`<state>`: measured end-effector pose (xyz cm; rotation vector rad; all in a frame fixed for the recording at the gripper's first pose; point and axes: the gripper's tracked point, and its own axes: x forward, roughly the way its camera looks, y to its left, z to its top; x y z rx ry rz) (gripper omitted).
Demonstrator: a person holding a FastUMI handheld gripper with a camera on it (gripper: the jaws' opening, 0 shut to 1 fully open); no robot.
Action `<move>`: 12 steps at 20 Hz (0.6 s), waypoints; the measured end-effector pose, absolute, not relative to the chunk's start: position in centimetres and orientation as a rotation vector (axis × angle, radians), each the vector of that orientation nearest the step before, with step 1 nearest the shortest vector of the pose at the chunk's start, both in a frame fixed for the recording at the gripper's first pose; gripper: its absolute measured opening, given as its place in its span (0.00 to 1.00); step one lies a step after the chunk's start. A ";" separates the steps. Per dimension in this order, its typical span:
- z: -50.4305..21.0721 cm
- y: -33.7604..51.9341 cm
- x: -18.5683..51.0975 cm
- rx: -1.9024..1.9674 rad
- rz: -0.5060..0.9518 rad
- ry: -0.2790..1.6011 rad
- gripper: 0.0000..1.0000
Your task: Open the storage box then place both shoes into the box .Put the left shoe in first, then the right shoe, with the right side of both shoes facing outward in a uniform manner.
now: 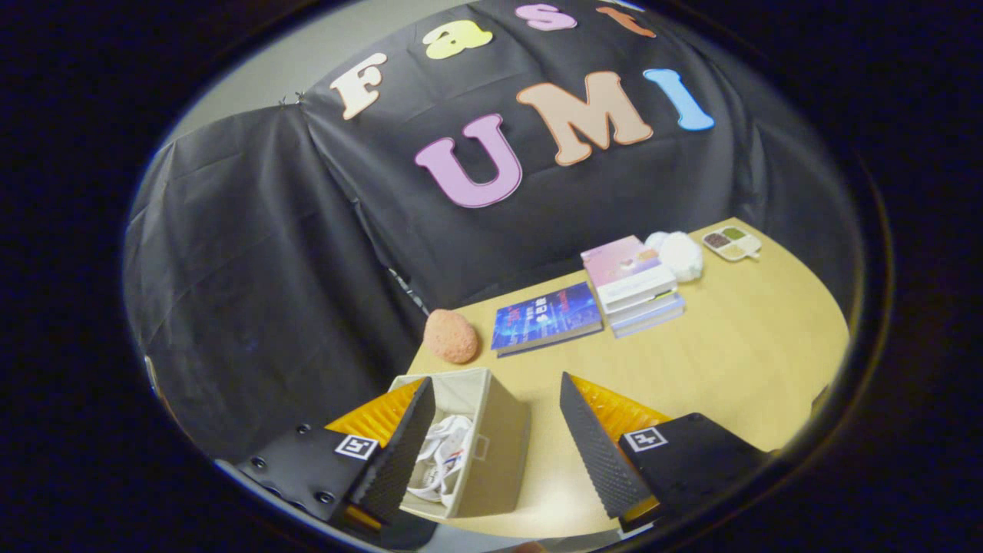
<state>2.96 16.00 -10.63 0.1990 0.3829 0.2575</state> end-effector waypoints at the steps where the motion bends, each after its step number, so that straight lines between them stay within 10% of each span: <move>1: -9.9 15.1 3.0 0.188 0.242 0.353 1.00; 12: 0.4 9.4 1.3 -0.058 0.140 0.017 1.00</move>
